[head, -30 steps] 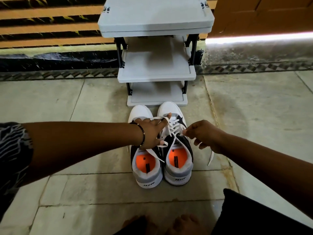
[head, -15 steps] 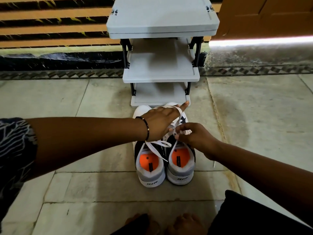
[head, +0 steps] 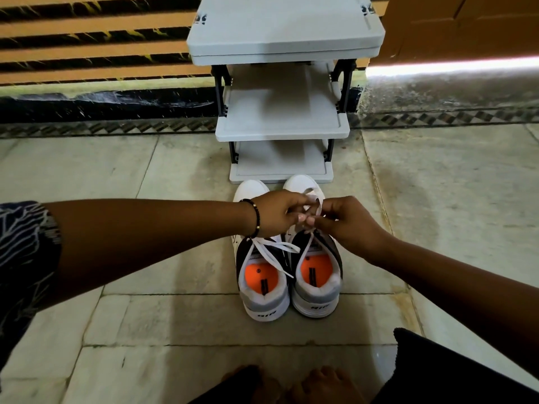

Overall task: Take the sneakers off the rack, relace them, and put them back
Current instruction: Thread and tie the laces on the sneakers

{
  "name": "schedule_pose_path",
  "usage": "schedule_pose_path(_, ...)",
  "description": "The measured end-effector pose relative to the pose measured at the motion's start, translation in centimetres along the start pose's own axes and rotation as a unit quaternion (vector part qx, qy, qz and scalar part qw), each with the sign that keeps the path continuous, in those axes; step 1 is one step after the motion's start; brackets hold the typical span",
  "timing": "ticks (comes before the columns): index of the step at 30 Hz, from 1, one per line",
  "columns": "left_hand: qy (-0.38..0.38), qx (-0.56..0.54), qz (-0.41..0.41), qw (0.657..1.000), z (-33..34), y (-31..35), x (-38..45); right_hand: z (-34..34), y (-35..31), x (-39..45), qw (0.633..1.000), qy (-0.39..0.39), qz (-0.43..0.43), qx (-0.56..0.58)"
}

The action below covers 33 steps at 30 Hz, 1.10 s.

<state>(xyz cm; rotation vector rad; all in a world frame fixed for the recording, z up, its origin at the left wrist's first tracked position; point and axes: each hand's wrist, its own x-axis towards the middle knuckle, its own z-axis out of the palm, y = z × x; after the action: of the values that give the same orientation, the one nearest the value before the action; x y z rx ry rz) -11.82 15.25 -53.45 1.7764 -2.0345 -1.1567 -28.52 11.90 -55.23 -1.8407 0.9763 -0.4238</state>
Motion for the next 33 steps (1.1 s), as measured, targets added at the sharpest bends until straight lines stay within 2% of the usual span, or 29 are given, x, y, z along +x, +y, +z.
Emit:
schedule_pose_path(3, -0.003, -0.002, -0.034, 0.999, -0.3, -0.8, -0.3, 0.0, -0.3, 0.2, 0.999, 0.029, -0.023, -0.036)
schedule_pose_path(6, -0.023, -0.118, -0.069, 0.99, -0.2, -1.0, -0.4, -0.1, -0.2, 0.6, 0.999, 0.052, 0.0, 0.006)
schedule_pose_path(10, -0.105, -0.279, -0.111, 0.948, 0.8, -1.0, -0.5, -0.1, -0.4, 0.9, 0.997, 0.056, 0.021, 0.048)
schedule_pose_path(15, -0.16, -0.258, -0.105, 0.947, 1.5, -0.2, -0.5, 0.1, -1.2, 1.1, 0.999, 0.022, 0.015, 0.047)
schedule_pose_path(17, -0.145, -0.246, -0.108, 0.952, 1.6, 0.0, -0.5, 0.2, -1.2, 1.0, 0.998, 0.019, 0.012, 0.052)
schedule_pose_path(20, -0.079, -0.189, -0.117, 0.972, 1.5, -0.2, -0.5, 0.0, -1.0, 0.9, 0.998, 0.016, 0.042, 0.034)
schedule_pose_path(24, 0.002, -0.17, -0.111, 0.979, 0.8, -0.5, -0.5, -0.4, -0.7, 0.5, 0.993, -0.04, 0.108, 0.022)
schedule_pose_path(26, 0.014, -0.18, -0.108, 0.978, 0.8, -0.4, -0.4, -0.3, -0.8, 0.2, 0.993, -0.049, 0.108, 0.015)
schedule_pose_path(29, 0.041, -0.129, -0.119, 0.984, 1.1, -0.2, -0.4, 0.0, -0.9, 0.2, 0.996, -0.025, 0.085, -0.023)
schedule_pose_path(31, 0.064, -0.082, -0.135, 0.985, 1.2, 0.1, -0.4, 0.1, -1.1, 0.3, 0.996, -0.014, 0.085, 0.021)
schedule_pose_path(33, 0.08, -0.082, -0.164, 0.98, 1.4, 0.7, -0.5, 0.1, -1.4, 0.3, 0.99, -0.003, 0.095, 0.101)
